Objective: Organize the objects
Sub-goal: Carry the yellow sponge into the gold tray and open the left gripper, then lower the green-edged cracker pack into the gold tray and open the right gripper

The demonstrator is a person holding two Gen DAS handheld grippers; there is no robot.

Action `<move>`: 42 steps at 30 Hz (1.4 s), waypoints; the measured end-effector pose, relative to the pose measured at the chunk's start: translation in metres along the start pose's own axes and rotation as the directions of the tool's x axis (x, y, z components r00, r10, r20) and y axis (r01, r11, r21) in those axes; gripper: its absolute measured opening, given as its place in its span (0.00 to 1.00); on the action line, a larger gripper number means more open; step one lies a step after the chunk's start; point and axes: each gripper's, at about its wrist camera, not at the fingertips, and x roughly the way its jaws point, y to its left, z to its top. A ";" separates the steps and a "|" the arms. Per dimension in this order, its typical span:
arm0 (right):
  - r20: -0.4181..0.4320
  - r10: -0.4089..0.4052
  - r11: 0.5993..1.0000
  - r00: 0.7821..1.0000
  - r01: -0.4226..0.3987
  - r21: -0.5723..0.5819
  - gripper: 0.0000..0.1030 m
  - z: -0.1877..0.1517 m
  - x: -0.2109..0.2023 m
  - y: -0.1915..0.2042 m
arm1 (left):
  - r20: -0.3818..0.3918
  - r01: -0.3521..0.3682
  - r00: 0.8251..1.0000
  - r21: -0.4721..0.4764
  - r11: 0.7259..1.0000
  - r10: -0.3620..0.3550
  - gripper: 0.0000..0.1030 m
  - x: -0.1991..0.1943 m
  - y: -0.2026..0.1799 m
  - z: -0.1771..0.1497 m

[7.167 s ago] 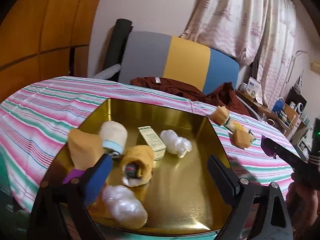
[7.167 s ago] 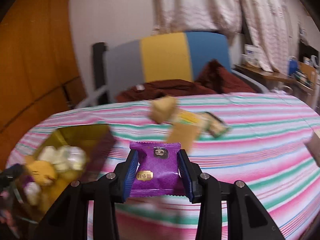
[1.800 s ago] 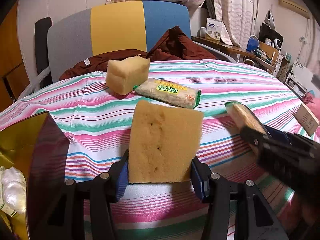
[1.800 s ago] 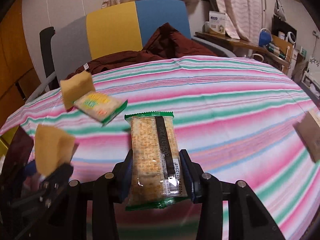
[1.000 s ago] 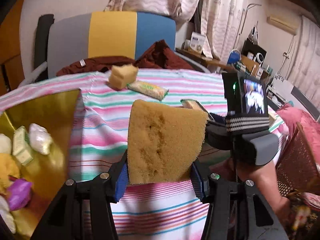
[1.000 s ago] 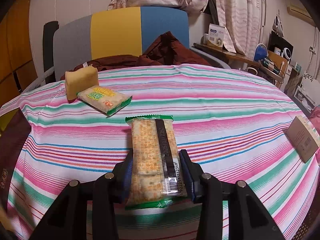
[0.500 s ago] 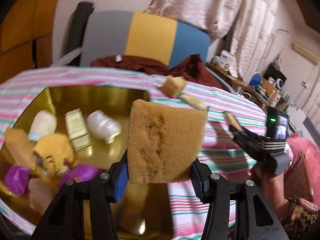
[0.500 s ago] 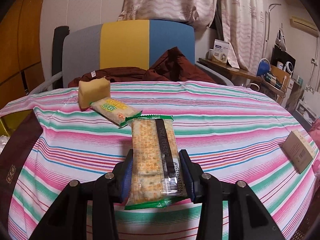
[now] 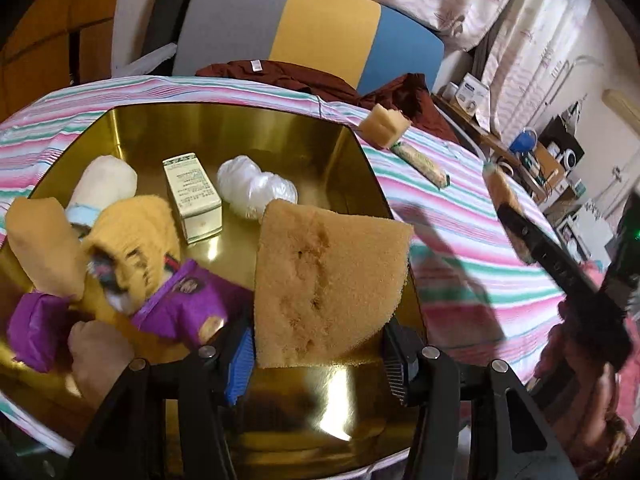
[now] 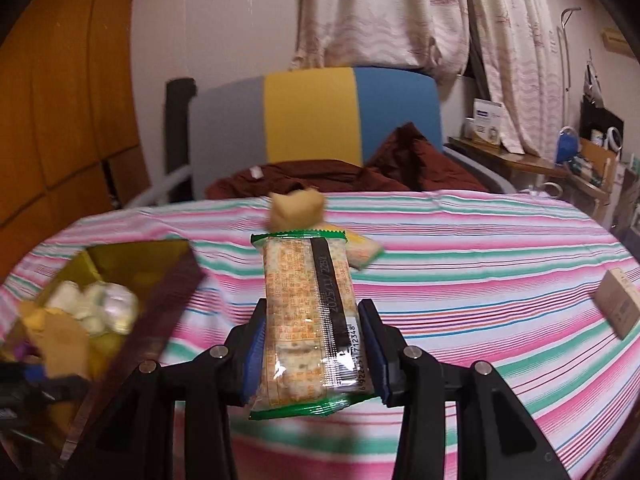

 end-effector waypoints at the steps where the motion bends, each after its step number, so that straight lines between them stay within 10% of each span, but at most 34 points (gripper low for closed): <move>1: 0.002 0.024 1.000 1.000 -0.024 0.008 0.42 0.001 -0.005 0.006 | -0.002 -0.007 1.000 0.008 1.000 0.007 0.54 -0.002 0.001 -0.002; 8: 0.003 0.136 0.991 0.991 -0.136 -0.006 0.42 0.000 -0.023 0.046 | 0.016 -0.024 1.000 0.042 0.999 0.023 0.93 -0.018 0.006 -0.016; 22: -0.133 0.278 0.959 0.951 -0.283 -0.017 0.42 -0.013 -0.018 0.103 | 0.284 -0.004 0.958 -0.156 0.988 0.049 1.00 -0.070 0.041 -0.010; 37: -0.392 0.351 0.931 0.851 -0.360 0.051 0.42 -0.014 0.028 0.185 | 0.298 -0.105 0.921 -0.427 0.898 0.250 1.00 -0.089 0.107 -0.011; 42: -0.416 0.329 0.940 0.848 -0.336 0.059 0.42 -0.007 0.043 0.198 | 0.308 -0.096 0.914 -0.470 0.877 0.265 1.00 -0.096 0.118 -0.013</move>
